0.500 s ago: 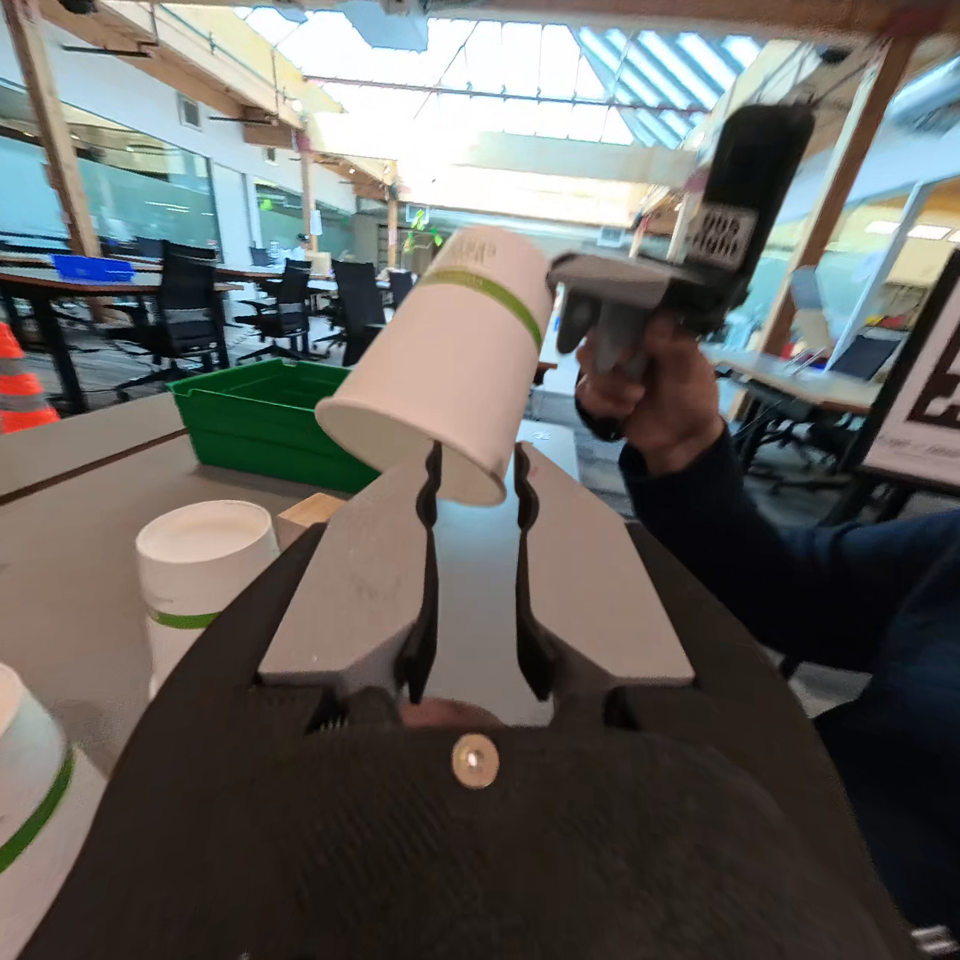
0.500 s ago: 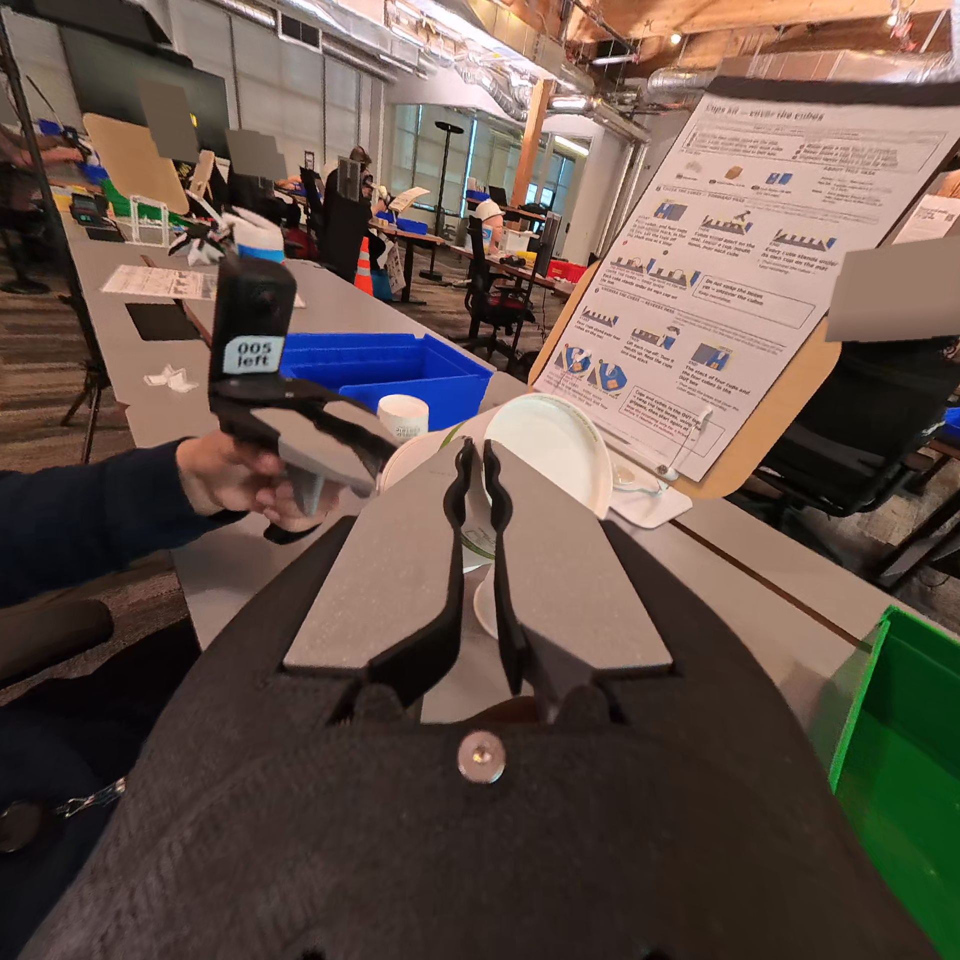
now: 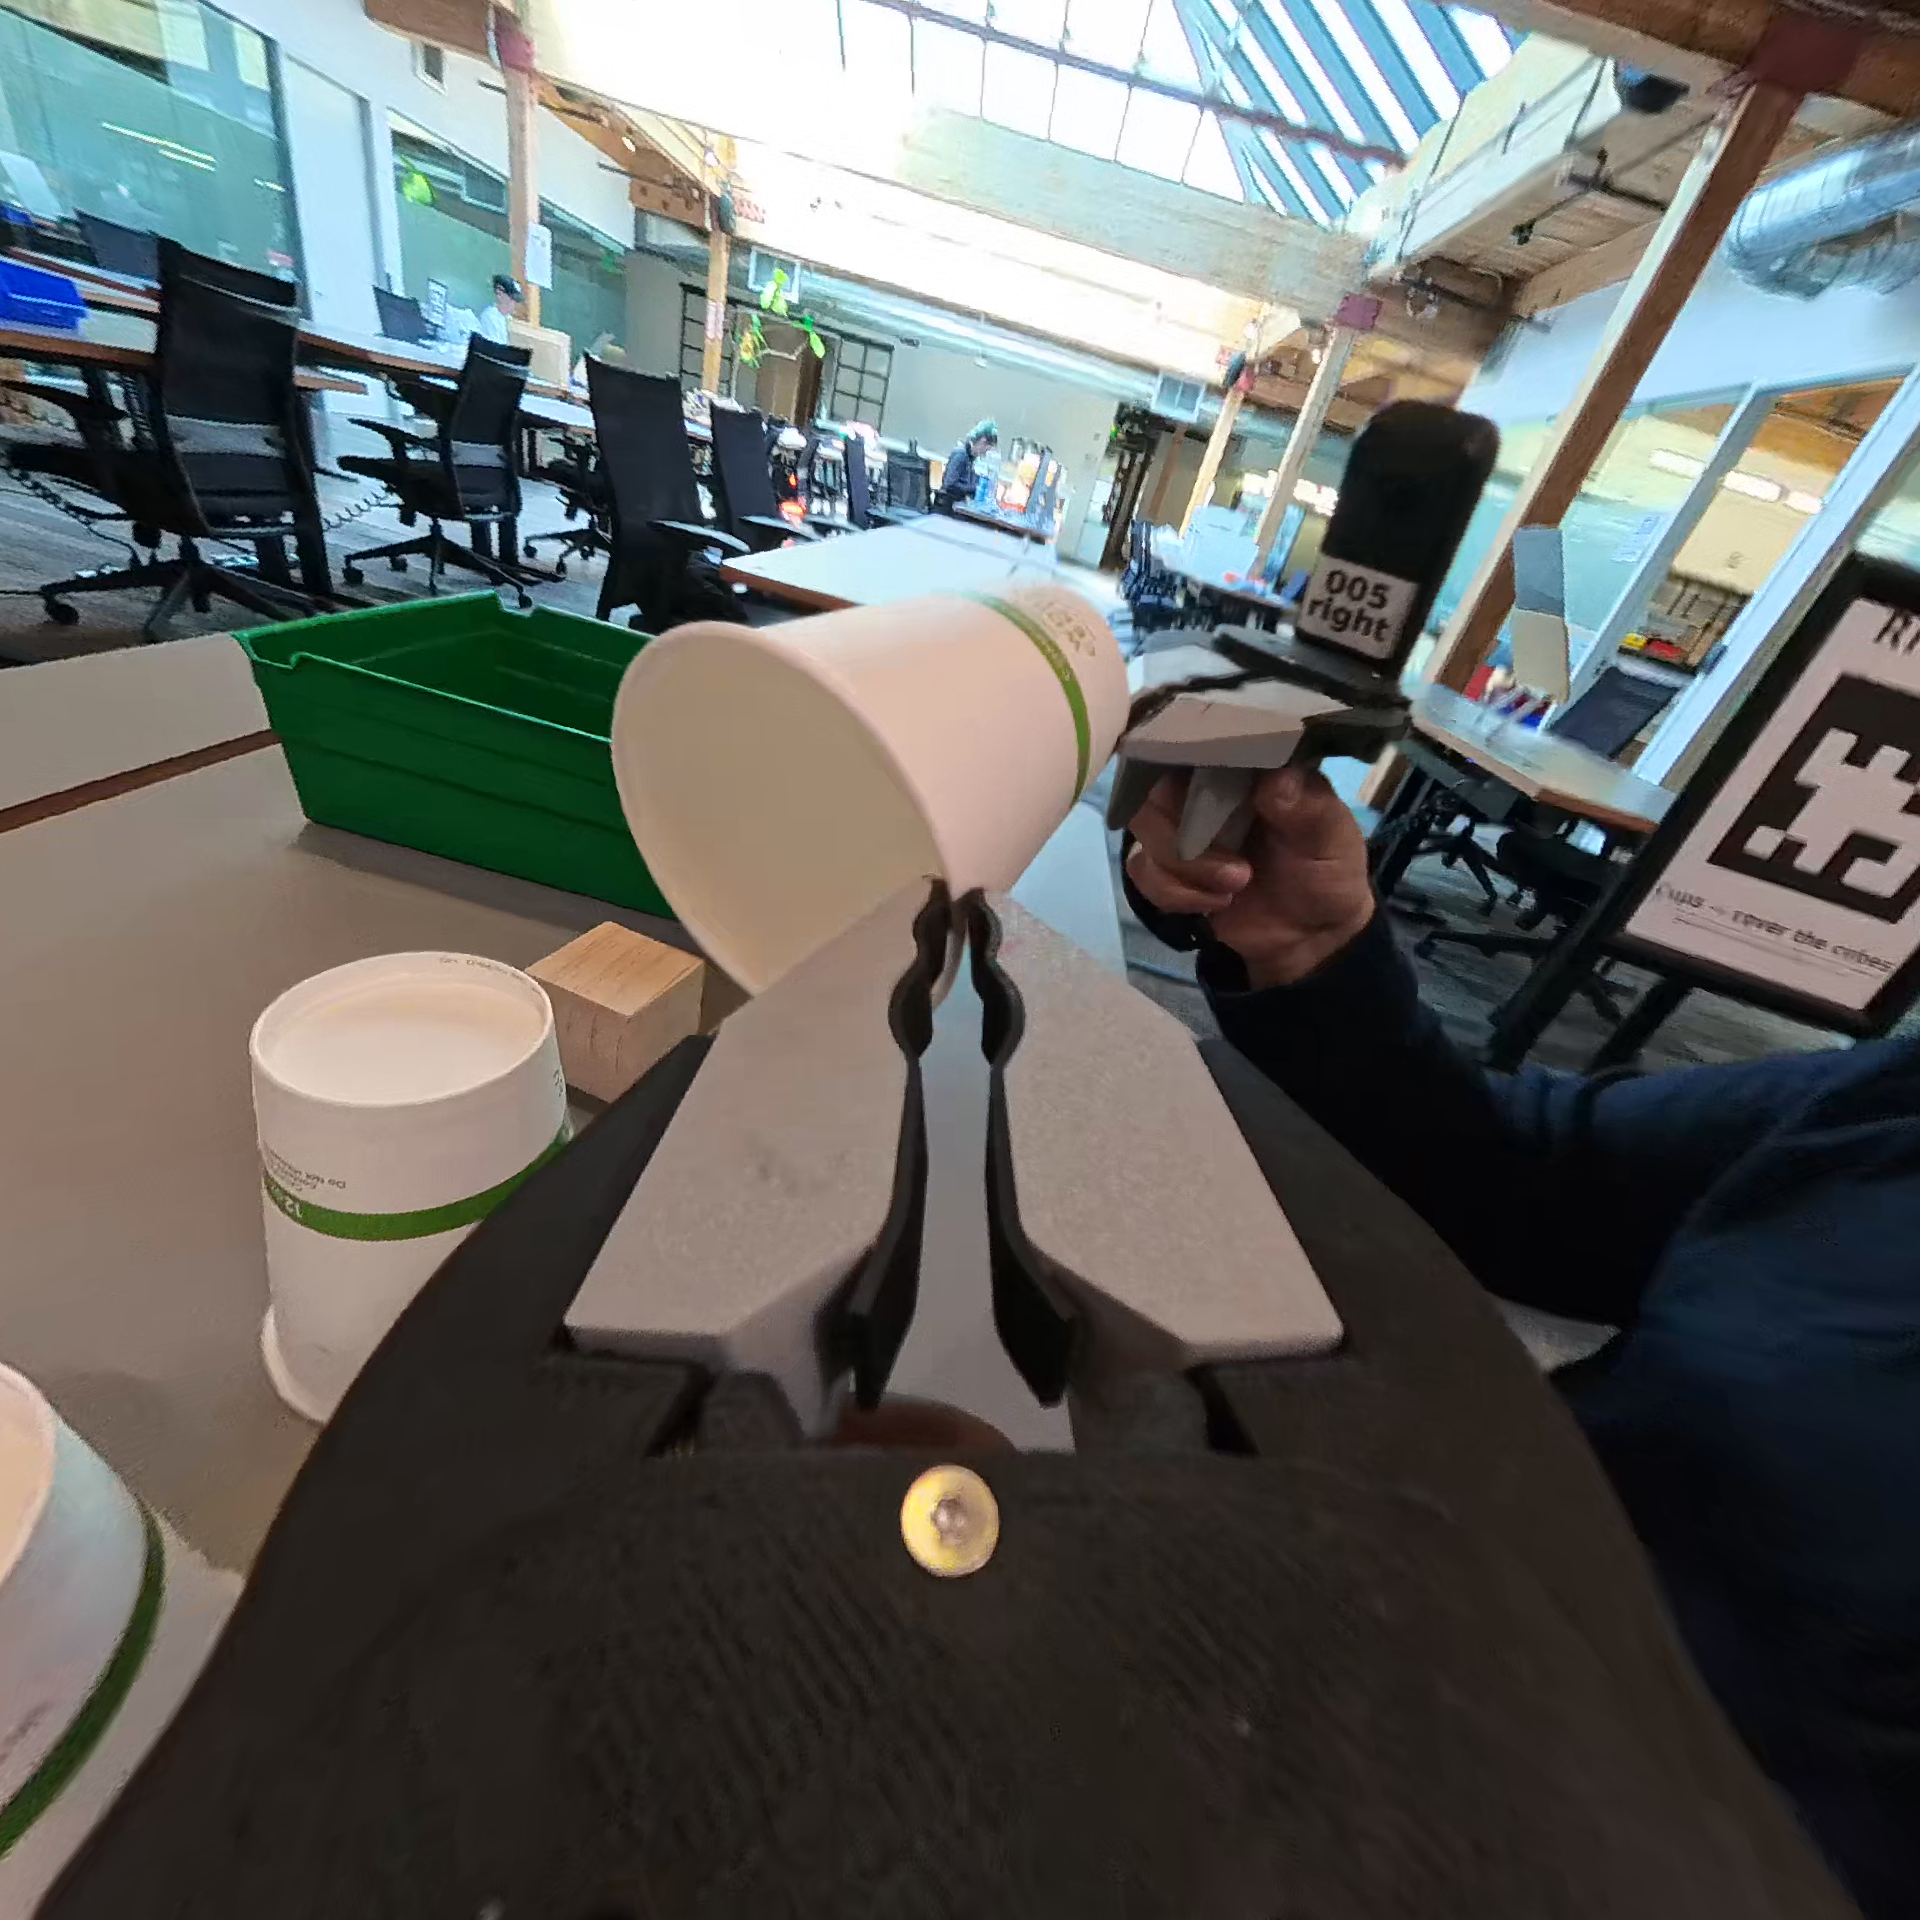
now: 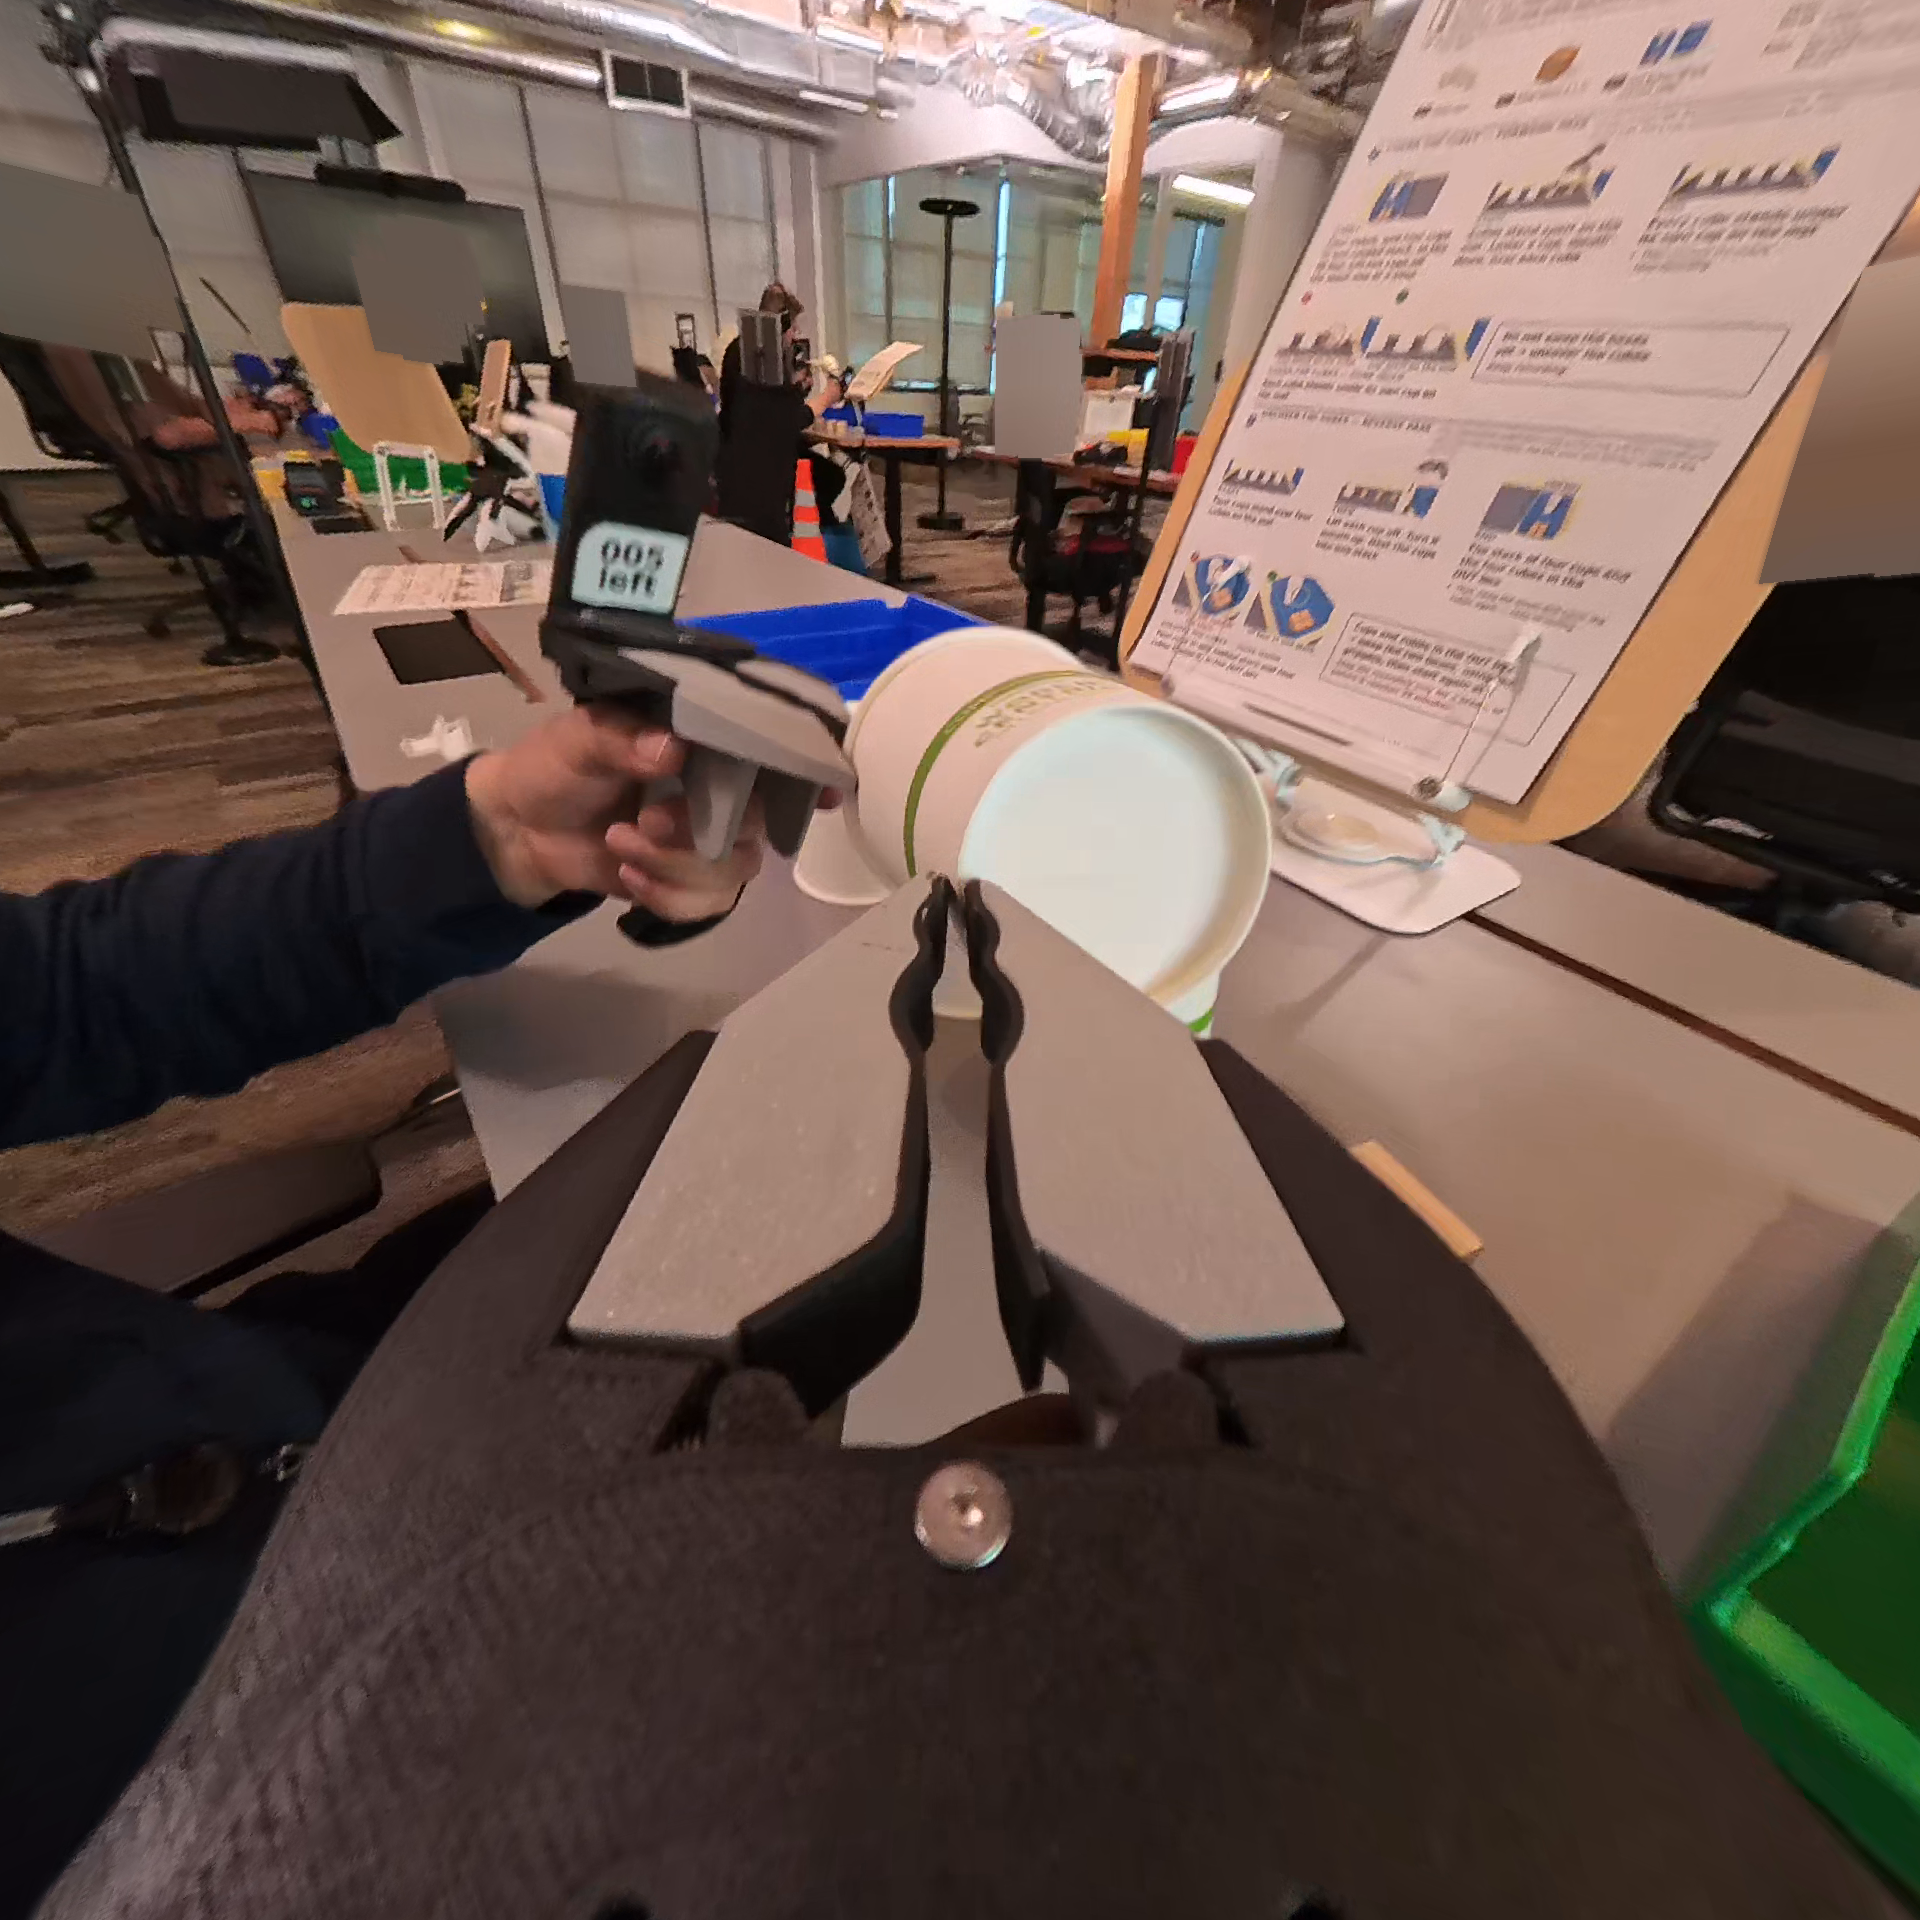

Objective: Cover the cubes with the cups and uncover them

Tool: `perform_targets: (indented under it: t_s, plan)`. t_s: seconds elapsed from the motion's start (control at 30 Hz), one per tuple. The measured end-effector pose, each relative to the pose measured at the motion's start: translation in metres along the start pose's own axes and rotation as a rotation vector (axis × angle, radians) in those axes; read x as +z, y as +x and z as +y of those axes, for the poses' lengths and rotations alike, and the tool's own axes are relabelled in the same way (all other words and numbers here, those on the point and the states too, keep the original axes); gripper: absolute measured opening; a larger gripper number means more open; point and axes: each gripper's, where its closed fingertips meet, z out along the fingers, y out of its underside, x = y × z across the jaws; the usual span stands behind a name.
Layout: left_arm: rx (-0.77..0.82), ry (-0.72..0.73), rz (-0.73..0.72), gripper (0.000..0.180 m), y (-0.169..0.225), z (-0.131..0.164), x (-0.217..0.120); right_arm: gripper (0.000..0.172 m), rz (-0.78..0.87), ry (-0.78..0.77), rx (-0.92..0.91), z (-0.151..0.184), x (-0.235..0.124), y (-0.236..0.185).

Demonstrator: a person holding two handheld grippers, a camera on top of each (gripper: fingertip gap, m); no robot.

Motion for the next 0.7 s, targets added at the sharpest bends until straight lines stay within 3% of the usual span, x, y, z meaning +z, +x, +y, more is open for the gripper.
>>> perform_targets:
  t_s: [0.1, 0.27, 0.37, 0.5, 0.7]
  plan:
    - [0.110, -0.120, -0.015, 0.000, -0.003, 0.004, 0.000, 0.000, -0.018, -0.087, 0.001, 0.029, 0.004, 0.002]
    - [0.459, -0.509, -0.042, 0.000, -0.004, 0.029, 0.004, 0.005, -0.067, -0.334, -0.026, 0.091, 0.006, 0.003]
    - [0.587, -0.667, -0.036, 0.000, -0.002, 0.042, 0.004, 0.014, -0.067, -0.294, -0.040, 0.080, -0.003, 0.007]
    - [0.611, -0.699, 0.009, 0.000, 0.005, 0.049, 0.011, 0.030, -0.152, -0.240, -0.062, 0.049, -0.004, -0.005]
    - [0.649, -0.782, 0.076, 0.000, 0.010, 0.068, 0.015, 0.052, -0.210, -0.322, -0.297, 0.033, 0.022, -0.026]
